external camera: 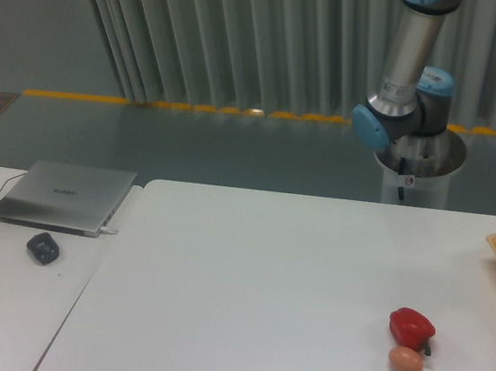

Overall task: Place the green pepper on the table
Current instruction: 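Lift the green pepper out of the basket and carry it over the table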

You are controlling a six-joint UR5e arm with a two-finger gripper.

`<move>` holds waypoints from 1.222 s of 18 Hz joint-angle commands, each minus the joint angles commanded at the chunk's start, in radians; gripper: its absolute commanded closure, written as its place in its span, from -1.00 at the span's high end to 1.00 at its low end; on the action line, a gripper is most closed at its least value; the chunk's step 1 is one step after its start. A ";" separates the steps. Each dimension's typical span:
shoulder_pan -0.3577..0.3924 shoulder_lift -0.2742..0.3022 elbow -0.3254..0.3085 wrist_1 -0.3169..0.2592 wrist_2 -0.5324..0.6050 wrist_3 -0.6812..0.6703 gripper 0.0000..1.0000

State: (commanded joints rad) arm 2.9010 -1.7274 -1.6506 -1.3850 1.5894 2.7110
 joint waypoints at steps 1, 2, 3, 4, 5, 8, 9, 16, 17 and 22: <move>-0.026 0.018 0.000 -0.012 -0.012 -0.044 0.40; -0.057 0.034 0.000 -0.025 -0.016 -0.093 0.40; -0.092 0.043 0.000 -0.031 -0.022 -0.153 0.40; -0.126 0.048 0.002 -0.032 -0.031 -0.213 0.40; -0.161 0.054 0.002 -0.032 -0.034 -0.268 0.40; -0.250 0.058 0.002 -0.029 -0.037 -0.414 0.41; -0.273 0.058 0.002 -0.028 -0.037 -0.457 0.41; -0.408 0.010 0.000 0.003 -0.039 -0.729 0.41; -0.423 -0.003 0.000 0.017 -0.039 -0.758 0.41; -0.470 -0.061 0.000 0.053 -0.037 -0.867 0.41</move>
State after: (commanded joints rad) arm 2.4314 -1.7885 -1.6506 -1.3315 1.5524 1.8440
